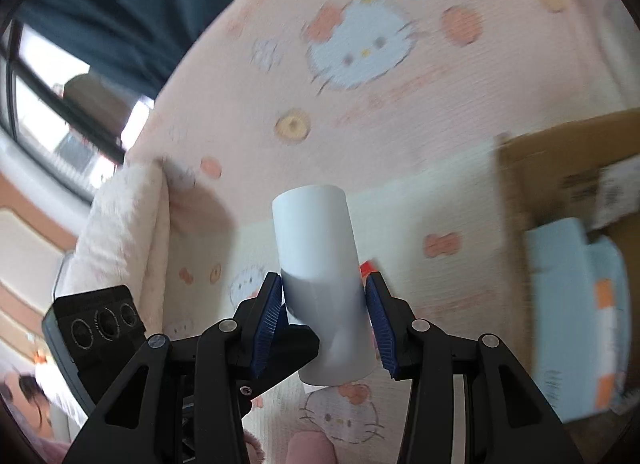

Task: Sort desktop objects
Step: 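Lift the white paper roll with the right gripper, then carry the paper roll with the right gripper into the cardboard box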

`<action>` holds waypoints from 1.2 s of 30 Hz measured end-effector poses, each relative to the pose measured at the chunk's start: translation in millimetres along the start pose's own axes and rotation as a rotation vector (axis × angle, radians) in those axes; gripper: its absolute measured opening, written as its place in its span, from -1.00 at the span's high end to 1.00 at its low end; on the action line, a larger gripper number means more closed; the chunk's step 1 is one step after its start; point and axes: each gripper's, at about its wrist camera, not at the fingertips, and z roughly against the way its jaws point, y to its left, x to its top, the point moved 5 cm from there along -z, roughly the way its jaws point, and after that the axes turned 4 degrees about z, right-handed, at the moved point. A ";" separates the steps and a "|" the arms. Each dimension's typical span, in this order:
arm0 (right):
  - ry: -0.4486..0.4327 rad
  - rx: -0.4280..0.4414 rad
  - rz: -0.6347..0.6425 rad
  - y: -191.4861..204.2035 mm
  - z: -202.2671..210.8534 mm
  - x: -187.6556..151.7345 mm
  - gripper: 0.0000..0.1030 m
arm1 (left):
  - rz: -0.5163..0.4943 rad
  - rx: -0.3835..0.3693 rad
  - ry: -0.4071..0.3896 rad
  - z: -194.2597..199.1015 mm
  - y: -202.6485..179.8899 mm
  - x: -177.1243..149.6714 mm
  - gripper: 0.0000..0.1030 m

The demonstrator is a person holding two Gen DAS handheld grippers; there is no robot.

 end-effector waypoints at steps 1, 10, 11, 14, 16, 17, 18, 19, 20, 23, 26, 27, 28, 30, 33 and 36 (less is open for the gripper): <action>-0.020 -0.008 -0.005 -4.0 11.0 2.4 0.20 | -0.008 -0.018 0.008 -5.0 -9.3 0.1 0.20; -0.117 -0.079 -0.157 -58.2 91.5 -0.4 0.20 | -0.123 -0.086 0.108 -48.1 -76.9 -24.3 0.20; -0.115 -0.072 -0.180 -64.8 96.3 -4.0 0.20 | -0.126 -0.089 0.120 -50.3 -80.5 -28.0 0.20; -0.095 -0.071 -0.220 -75.0 96.6 -12.8 0.20 | -0.121 -0.081 0.162 -59.9 -83.0 -38.5 0.20; -0.069 -0.070 -0.255 -83.8 93.2 -21.3 0.20 | -0.126 -0.054 0.184 -64.1 -81.6 -46.3 0.20; -0.058 -0.066 -0.267 -86.9 90.7 -25.0 0.20 | -0.130 -0.041 0.192 -65.7 -81.4 -49.7 0.20; -0.046 -0.061 -0.280 -90.2 88.4 -28.9 0.20 | -0.139 -0.026 0.201 -64.3 -83.5 -57.9 0.20; -0.036 -0.057 -0.291 -94.1 85.9 -31.1 0.20 | -0.144 -0.010 0.206 -65.5 -83.2 -61.0 0.20; -0.029 -0.050 -0.303 -96.8 82.8 -33.7 0.20 | -0.147 0.001 0.209 -66.6 -83.2 -61.8 0.20; -0.006 -0.024 -0.338 -105.1 73.8 -41.4 0.20 | -0.159 0.028 0.226 -72.3 -80.0 -65.3 0.20; 0.011 -0.015 -0.361 -111.3 66.5 -46.3 0.21 | -0.163 0.047 0.243 -75.2 -78.5 -68.5 0.20; 0.016 -0.026 -0.359 -113.2 63.9 -47.6 0.21 | -0.164 0.051 0.242 -76.7 -75.8 -67.3 0.20; 0.015 -0.033 -0.359 -114.1 62.8 -47.8 0.20 | -0.170 0.054 0.236 -76.3 -76.0 -67.7 0.20; 0.007 -0.054 -0.355 -116.0 61.4 -47.4 0.20 | -0.183 0.058 0.234 -74.2 -78.4 -69.2 0.20; -0.002 -0.083 -0.360 -120.5 60.9 -48.0 0.19 | -0.195 0.061 0.234 -72.9 -80.3 -70.2 0.20; -0.006 -0.092 -0.370 -124.8 60.6 -50.0 0.19 | -0.181 0.059 0.227 -72.3 -77.2 -68.3 0.19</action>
